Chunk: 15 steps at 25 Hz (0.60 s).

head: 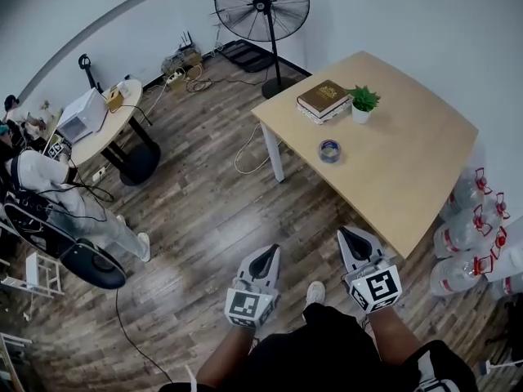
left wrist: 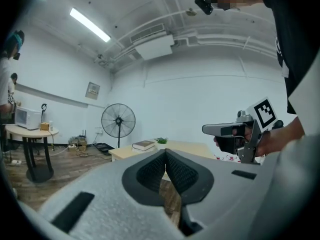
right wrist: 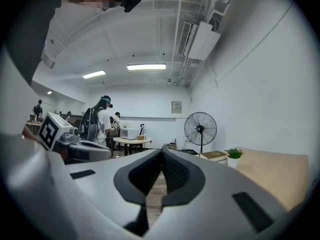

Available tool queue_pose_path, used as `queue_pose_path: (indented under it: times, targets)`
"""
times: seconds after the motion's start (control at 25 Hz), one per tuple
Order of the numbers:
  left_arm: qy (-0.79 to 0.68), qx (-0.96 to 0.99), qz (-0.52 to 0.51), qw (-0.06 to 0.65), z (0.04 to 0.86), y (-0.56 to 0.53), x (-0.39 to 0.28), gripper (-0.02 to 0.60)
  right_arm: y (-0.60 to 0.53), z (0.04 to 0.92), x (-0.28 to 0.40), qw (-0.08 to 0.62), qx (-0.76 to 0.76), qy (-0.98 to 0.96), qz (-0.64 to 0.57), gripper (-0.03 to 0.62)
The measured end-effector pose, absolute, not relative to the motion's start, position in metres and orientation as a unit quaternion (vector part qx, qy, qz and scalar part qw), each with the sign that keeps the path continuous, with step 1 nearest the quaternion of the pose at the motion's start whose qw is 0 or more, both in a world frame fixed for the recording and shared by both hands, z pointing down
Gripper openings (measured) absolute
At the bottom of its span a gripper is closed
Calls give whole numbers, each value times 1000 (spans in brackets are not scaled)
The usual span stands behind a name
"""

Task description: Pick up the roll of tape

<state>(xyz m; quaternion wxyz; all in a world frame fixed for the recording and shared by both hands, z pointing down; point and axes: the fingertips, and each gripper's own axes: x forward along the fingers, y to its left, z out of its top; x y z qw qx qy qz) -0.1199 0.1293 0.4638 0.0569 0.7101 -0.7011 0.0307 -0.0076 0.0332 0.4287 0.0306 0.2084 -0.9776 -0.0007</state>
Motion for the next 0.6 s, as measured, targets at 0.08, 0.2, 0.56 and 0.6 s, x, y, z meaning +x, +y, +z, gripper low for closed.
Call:
queue_pose_path:
  times: [0.08, 0.2, 0.56, 0.6]
  targets:
    - [-708, 704, 28, 46, 458, 111, -127, 2, 13, 427, -12, 31, 204, -978, 2, -6]
    - [-709, 702, 28, 50, 456, 86, -134, 2, -20, 422, -13, 29, 207, -978, 3, -6]
    - [-704, 706, 47, 63, 462, 8, -134, 2, -85, 424, -10, 40, 193, -980, -7, -6]
    - [-707, 703, 44, 64, 462, 3, -137, 1, -88, 426, -11, 44, 191, -981, -9, -6]
